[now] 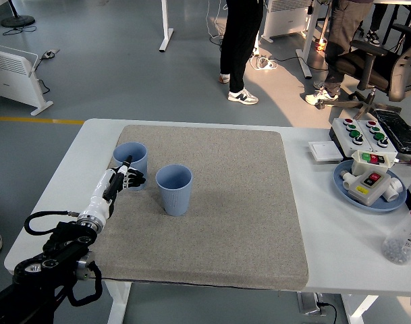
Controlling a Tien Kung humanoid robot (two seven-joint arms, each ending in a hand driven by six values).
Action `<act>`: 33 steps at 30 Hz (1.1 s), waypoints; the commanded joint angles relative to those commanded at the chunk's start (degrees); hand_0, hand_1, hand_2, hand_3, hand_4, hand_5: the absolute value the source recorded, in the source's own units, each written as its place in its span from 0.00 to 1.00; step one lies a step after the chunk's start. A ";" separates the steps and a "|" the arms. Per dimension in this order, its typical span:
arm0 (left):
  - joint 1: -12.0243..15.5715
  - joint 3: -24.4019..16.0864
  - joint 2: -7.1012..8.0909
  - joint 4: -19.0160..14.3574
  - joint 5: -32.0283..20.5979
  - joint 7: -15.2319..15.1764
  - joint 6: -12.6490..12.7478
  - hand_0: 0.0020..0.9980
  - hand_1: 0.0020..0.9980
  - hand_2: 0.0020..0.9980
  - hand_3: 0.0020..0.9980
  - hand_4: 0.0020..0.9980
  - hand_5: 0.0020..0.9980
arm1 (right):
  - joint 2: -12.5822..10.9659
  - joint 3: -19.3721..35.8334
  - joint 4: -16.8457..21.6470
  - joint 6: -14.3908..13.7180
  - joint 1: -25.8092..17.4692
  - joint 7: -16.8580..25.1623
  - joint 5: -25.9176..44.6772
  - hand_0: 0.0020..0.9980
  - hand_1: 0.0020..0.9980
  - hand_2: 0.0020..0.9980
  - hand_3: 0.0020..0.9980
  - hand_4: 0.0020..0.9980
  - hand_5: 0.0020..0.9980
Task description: Push cup pick cup insert cup
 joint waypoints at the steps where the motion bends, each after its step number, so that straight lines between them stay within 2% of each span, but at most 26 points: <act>1: 0.70 -1.04 0.64 -1.07 1.31 0.24 0.06 0.63 0.55 0.45 0.39 0.57 1.00 | -0.05 -0.08 0.00 -0.01 0.02 0.05 0.18 0.53 0.51 0.55 0.55 0.10 0.82; 4: 1.87 -2.79 1.40 -2.92 3.53 0.63 0.14 0.62 0.54 0.45 0.39 0.57 1.00 | -0.09 -0.16 -0.03 -0.09 -0.04 0.15 0.56 0.53 0.51 0.55 0.55 0.10 0.82; 10: 5.76 -8.87 3.30 -10.97 10.76 2.11 0.98 0.59 0.53 0.45 0.39 0.56 1.00 | -0.24 0.17 -0.08 -0.02 -0.37 0.17 0.32 0.53 0.51 0.55 0.55 0.10 0.82; 13: 7.82 -12.05 4.96 -16.80 14.49 2.82 1.80 0.59 0.53 0.45 0.39 0.56 1.00 | -0.33 0.32 -0.10 -0.02 -0.60 0.16 0.24 0.53 0.51 0.55 0.55 0.10 0.82; 14: 8.56 -13.28 6.00 -19.25 16.10 3.16 2.19 0.50 0.52 0.45 0.39 0.64 1.00 | -0.40 0.22 -0.10 -0.06 -0.70 0.20 0.48 0.53 0.51 0.55 0.55 0.10 0.82; 15: 8.77 -13.69 6.31 -20.90 16.74 3.26 2.30 0.50 0.52 0.45 0.39 0.64 1.00 | -0.42 0.19 -0.10 -0.08 -0.73 0.21 0.55 0.53 0.51 0.55 0.55 0.10 0.82; 16: 9.16 -14.72 7.25 -23.13 18.31 3.64 2.80 0.50 0.52 0.45 0.39 0.64 1.00 | -0.47 0.12 -0.11 -0.13 -0.85 0.25 0.73 0.53 0.51 0.55 0.55 0.10 0.82; 19: 9.01 -16.30 9.08 -28.29 21.68 4.41 4.57 0.50 0.52 0.45 0.39 0.64 1.00 | -0.55 0.27 -0.12 -0.20 -1.02 0.23 0.73 0.53 0.51 0.55 0.55 0.10 0.82; 20: 8.77 -16.52 9.47 -29.65 22.38 4.69 4.99 0.45 0.53 0.49 0.54 0.79 0.80 | -0.56 0.27 -0.11 -0.21 -1.06 0.22 0.75 0.53 0.51 0.55 0.55 0.10 0.82; 21: 8.21 -16.77 10.19 -31.18 24.48 5.62 5.98 0.45 0.53 0.49 0.54 0.79 0.80 | -0.58 0.22 -0.10 -0.24 -1.14 0.19 0.84 0.53 0.51 0.55 0.55 0.10 0.82; 24: 6.11 -16.73 11.79 -33.42 31.07 9.11 5.16 0.45 0.53 0.49 0.54 0.79 0.80 | -0.59 0.24 -0.06 -0.34 -1.26 0.13 0.96 0.53 0.51 0.55 0.55 0.10 0.82; 25: 4.59 -16.28 12.68 -33.88 33.67 10.92 3.15 0.45 0.53 0.49 0.54 0.79 0.80 | -0.59 0.17 -0.03 -0.39 -1.25 0.10 1.11 0.53 0.51 0.55 0.55 0.10 0.82; 26: 2.59 -15.44 13.55 -33.92 35.91 12.74 0.91 0.75 0.79 0.82 0.87 0.93 0.62 | -0.59 0.03 -0.01 -0.44 -1.24 0.11 1.30 0.53 0.51 0.55 0.55 0.10 0.82; 31: -5.50 -10.19 15.44 -32.08 47.82 16.52 -10.18 0.75 0.79 0.82 0.87 0.93 0.62 | -0.63 -0.33 0.03 -0.63 -1.04 0.16 1.96 0.53 0.51 0.55 0.55 0.10 0.82; 32: -7.26 -8.63 15.70 -31.36 50.43 17.18 -12.57 0.88 0.92 0.97 0.95 0.96 0.55 | -0.65 -0.57 0.05 -0.69 -0.98 0.22 2.34 0.53 0.51 0.55 0.55 0.10 0.82; 33: -9.49 -6.50 15.85 -30.56 53.04 17.75 -15.07 0.88 0.92 0.97 0.95 0.96 0.55 | -0.68 -0.76 0.07 -0.75 -0.91 0.27 2.66 0.53 0.51 0.55 0.55 0.10 0.82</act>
